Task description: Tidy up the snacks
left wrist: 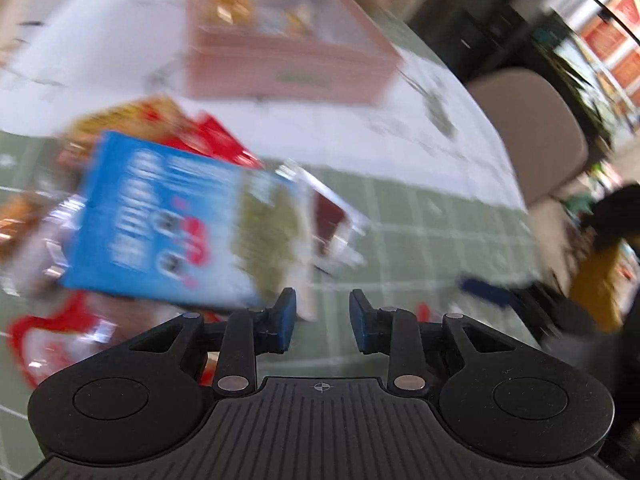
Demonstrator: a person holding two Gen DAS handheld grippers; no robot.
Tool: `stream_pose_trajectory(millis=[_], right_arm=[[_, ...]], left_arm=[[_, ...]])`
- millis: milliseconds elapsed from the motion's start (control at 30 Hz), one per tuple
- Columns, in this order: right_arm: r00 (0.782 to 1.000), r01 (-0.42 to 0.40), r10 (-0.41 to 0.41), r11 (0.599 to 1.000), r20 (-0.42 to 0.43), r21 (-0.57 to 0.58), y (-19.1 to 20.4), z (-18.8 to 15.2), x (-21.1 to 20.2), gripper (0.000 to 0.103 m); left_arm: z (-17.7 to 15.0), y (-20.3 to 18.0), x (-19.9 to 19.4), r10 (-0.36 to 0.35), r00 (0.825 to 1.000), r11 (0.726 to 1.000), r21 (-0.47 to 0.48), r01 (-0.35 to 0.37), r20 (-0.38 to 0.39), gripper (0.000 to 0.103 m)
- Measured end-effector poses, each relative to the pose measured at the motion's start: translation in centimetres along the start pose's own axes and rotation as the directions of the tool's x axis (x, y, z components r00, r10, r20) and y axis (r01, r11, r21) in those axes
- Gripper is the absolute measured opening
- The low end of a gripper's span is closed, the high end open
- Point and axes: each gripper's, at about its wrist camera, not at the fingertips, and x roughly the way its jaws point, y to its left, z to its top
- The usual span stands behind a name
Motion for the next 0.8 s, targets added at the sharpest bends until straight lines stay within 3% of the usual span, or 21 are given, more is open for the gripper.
stream_pose_trajectory(millis=[67,200,333,433,500,600,700,800], right_arm=[[1.0,0.0,0.0,1.0,0.015,-0.008,0.0,0.4,0.8,0.088],[0.998,0.011,-0.011,1.0,0.067,0.001,-0.2,0.8,2.4,0.103],[0.994,0.025,-0.027,1.0,0.108,0.018,0.0,1.4,3.4,0.103],[0.994,0.025,-0.027,1.0,0.11,0.018,0.0,1.6,3.5,0.103],[0.994,0.026,-0.028,0.999,0.11,0.019,0.0,1.6,3.5,0.103],[0.994,0.021,-0.023,1.0,0.111,0.018,0.0,1.6,3.5,0.103],[0.994,0.014,-0.015,1.0,0.107,0.011,0.0,1.5,3.4,0.103],[0.995,0.007,-0.007,1.0,0.104,0.0,-0.1,1.6,3.5,0.103]], left_arm=[[-0.3,-0.7,-0.2,0.028,1.0,0.999,0.03,-0.029,0.011,0.033],[0.3,0.4,-1.9,0.097,0.993,0.995,-0.005,-0.097,0.063,0.033],[0.6,2.7,-4.0,0.248,0.958,0.968,-0.067,-0.241,0.144,0.033],[0.5,4.8,-5.0,0.321,0.932,0.942,-0.163,-0.295,0.167,0.033],[0.5,5.4,-5.0,0.346,0.925,0.931,-0.184,-0.316,0.158,0.033],[-0.1,5.1,-4.8,0.309,0.942,0.945,-0.159,-0.287,0.131,0.033],[-0.9,4.0,-3.6,0.161,0.983,0.981,-0.122,-0.15,0.088,0.034],[-2.1,2.6,-4.1,0.128,0.983,0.99,-0.076,-0.119,0.128,0.034]])
